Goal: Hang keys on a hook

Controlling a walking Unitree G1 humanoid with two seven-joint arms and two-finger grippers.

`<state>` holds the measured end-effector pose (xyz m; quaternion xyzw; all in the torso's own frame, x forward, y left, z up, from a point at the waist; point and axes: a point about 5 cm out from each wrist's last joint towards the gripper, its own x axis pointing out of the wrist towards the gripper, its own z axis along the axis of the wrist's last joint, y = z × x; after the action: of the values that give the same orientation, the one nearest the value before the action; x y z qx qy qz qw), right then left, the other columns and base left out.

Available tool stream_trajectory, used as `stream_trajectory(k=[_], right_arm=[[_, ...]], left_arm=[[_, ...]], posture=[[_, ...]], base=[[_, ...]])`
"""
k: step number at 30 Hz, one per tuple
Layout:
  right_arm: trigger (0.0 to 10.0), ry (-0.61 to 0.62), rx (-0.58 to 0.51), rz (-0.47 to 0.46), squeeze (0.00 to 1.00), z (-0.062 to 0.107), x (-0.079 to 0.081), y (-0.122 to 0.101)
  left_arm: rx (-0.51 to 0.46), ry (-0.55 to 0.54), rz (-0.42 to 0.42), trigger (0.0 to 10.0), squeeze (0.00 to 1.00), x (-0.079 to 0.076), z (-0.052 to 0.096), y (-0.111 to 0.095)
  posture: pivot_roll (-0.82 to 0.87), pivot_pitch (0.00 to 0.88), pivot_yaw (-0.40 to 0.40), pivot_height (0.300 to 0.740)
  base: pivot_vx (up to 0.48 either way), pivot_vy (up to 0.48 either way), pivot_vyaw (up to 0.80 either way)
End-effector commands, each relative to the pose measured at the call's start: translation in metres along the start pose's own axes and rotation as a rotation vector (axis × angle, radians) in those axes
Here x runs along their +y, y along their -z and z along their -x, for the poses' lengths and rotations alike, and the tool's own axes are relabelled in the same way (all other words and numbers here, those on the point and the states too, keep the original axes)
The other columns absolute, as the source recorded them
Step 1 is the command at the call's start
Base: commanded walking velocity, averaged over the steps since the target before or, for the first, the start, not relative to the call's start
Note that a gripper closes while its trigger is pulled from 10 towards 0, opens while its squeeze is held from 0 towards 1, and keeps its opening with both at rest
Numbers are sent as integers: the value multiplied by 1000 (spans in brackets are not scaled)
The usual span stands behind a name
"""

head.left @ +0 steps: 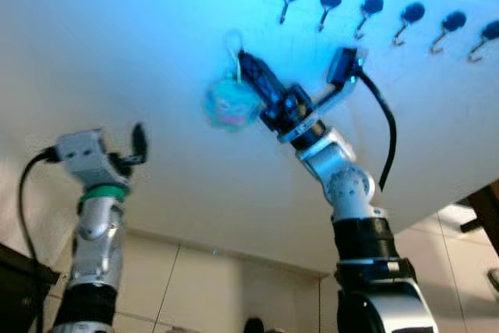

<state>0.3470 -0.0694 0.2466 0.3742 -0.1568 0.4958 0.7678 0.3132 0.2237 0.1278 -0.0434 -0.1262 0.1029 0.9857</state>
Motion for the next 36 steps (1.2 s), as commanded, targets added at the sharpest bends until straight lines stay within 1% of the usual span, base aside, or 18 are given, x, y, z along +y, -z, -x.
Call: stream_trajectory(k=[1, 2, 3, 4, 5, 6, 7, 8, 13, 18, 22, 26, 36], right_arm=[[10000, -2, -9, 2, 0, -2, 0, -1], [10000, -8, -10, 3, 0, -3, 1, -2], [10000, -8, -10, 3, 0, -3, 1, -2], [10000, -21, -12, 9, 0, -8, 2, -4], [10000, -21, -12, 9, 0, -8, 2, -4], [10000, -28, -16, 13, 0, -10, 3, -6], [10000, -28, -16, 13, 0, -10, 3, -6], [10000, -45, -25, 18, 0, -13, 5, -10], [10000, -83, -41, 29, 0, -18, 12, -16], [10000, -78, -32, 25, 0, -16, 12, -12], [10000, -85, -24, 24, 0, -16, 13, -9], [10000, -82, -37, 28, 0, -15, 15, -10], [10000, -80, -43, 21, 0, -8, 18, -8]], left_arm=[[36, -4, 5, 10000, 0, 2, 8, 10], [38, -1, 2, 10000, 0, 5, 12, 12], [38, -1, 2, 10000, 0, 5, 12, 12], [34, 16, 5, 10000, 0, 7, 21, 15], [34, 16, 5, 10000, 0, 7, 21, 15], [28, 31, 12, 10000, 0, 6, 26, 15], [28, 31, 12, 10000, 0, 6, 26, 15], [21, 45, 15, 10000, 0, 5, 31, 16], [21, 56, 20, 10000, 0, 0, 36, 17], [24, 73, 26, 10000, 0, -4, 36, 18], [23, 83, 27, 10000, 0, -6, 35, 18], [21, 86, 30, 10000, 0, -6, 34, 18], [19, 99, 36, 10000, 0, -9, 33, 18]], posture=[[204, 79, -12, 740], [207, 84, -12, 740], [207, 84, -12, 740], [218, 100, -18, 740], [218, 100, -18, 740], [224, 107, -20, 740], [224, 107, -20, 740], [228, 113, -23, 740], [232, 115, -27, 740], [226, 109, -26, 740], [225, 106, -27, 740], [221, 98, -29, 740], [221, 99, -28, 740]], base=[[0, 0, 0], [0, 0, 0], [0, 0, 0], [0, 0, 0], [0, 0, 0], [0, 0, 0], [0, 0, 0], [0, 0, 0], [0, 0, 0], [0, 0, 0], [0, 0, 0], [0, 0, 0], [0, 0, 0]])
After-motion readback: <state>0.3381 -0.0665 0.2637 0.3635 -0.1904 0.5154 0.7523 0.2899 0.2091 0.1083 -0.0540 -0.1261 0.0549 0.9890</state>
